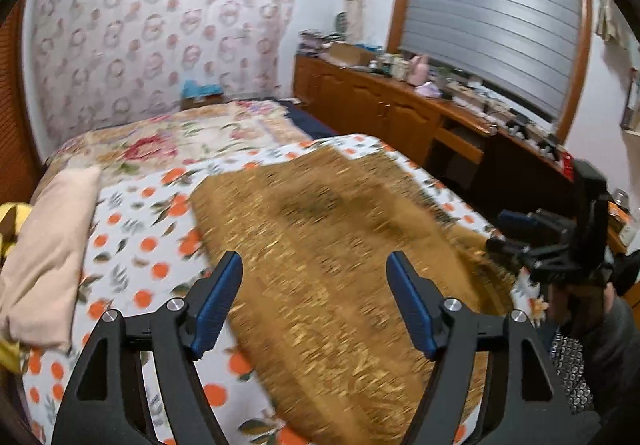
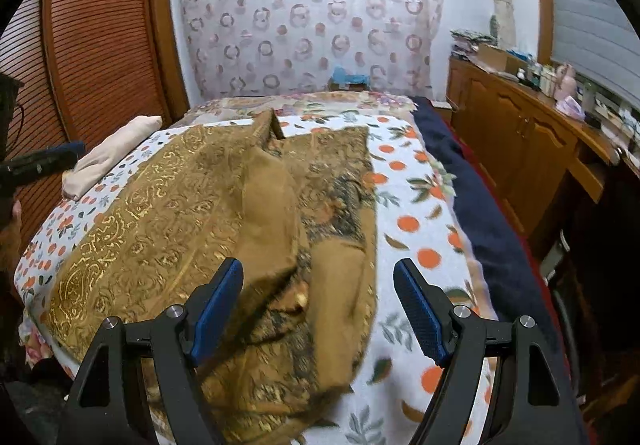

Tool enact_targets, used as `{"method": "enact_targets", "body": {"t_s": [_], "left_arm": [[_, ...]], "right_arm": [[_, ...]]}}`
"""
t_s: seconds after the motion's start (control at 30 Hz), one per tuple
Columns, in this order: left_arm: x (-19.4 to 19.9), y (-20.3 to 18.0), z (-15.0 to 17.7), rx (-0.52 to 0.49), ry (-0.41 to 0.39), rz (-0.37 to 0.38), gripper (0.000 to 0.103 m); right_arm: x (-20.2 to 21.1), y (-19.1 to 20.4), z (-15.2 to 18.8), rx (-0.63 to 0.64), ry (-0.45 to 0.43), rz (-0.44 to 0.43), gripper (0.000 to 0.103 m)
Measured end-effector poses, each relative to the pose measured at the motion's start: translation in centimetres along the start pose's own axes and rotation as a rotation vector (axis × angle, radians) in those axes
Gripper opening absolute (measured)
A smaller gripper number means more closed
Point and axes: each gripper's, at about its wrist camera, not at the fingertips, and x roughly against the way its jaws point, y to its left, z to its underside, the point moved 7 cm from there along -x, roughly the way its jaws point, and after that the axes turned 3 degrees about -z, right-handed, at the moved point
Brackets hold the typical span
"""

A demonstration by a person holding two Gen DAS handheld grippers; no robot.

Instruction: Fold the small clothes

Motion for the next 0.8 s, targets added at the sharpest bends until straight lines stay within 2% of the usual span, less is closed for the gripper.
{"method": "enact_targets", "body": {"t_s": [0.27,0.4,0.53,0.73,0.77,0.8], "left_arm": [[-1.1,2.1,2.5,0.045,0.043,-0.033,0.075],[-2.0,2.4,3.7,0.051,0.063,-0.042,0.075],[-3.2,2.8,4.9,0.052,0.103,-0.074,0.075],[-4.5,3.4,6.2,0.063,0.152,-0.098,0.075],[-4.5,3.4,6.3,0.065,0.154,-0.095,0.075],[-4.5,3.3,6.3,0.066,0.153,-0.092,0.075]], "right_arm": [[-3.4,1.2,-2.2,0.055,0.028,-0.035,0.071],[-6.3,1.5,-2.4,0.081,0.092,-0.054,0.064],[-9.0,1.7,-2.2,0.109,0.164,-0.066,0.05],[-11.4,1.8,-2.0,0.121,0.227,-0.087,0.045],[-11.6,2.0,-2.2,0.12,0.226,-0.09,0.042],[-11.7,2.1,-2.3,0.124,0.229,-0.103,0.029]]}}
